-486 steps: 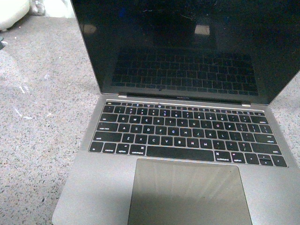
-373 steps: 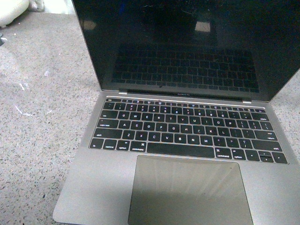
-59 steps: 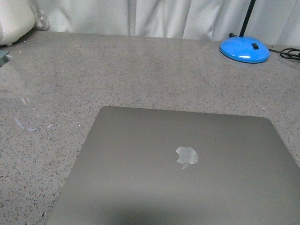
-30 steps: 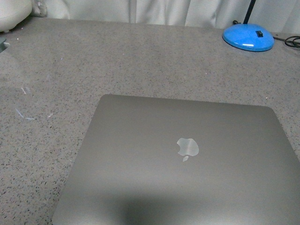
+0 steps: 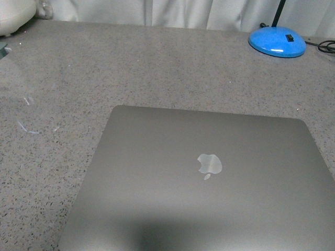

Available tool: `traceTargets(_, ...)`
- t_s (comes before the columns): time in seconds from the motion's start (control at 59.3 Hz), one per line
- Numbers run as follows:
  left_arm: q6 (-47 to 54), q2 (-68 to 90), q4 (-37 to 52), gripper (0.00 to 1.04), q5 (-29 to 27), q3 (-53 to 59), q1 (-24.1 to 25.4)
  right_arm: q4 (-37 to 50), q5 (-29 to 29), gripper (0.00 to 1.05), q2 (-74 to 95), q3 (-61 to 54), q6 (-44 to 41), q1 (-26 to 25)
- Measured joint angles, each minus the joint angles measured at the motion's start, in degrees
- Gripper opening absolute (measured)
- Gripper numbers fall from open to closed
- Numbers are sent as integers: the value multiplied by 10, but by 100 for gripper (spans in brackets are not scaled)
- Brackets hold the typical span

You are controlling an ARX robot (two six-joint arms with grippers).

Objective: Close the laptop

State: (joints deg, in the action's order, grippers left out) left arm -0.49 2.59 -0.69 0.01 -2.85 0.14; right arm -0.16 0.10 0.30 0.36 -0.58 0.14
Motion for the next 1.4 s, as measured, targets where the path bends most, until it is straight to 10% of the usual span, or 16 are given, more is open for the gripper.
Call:
traceTargets(0.371,2,0,0,99,0,0,0,0,0,98,-1,0,1,0)
traceTargets(1.399,2,0,0,98,0,0,0,0,0,96,-1,0,0,0)
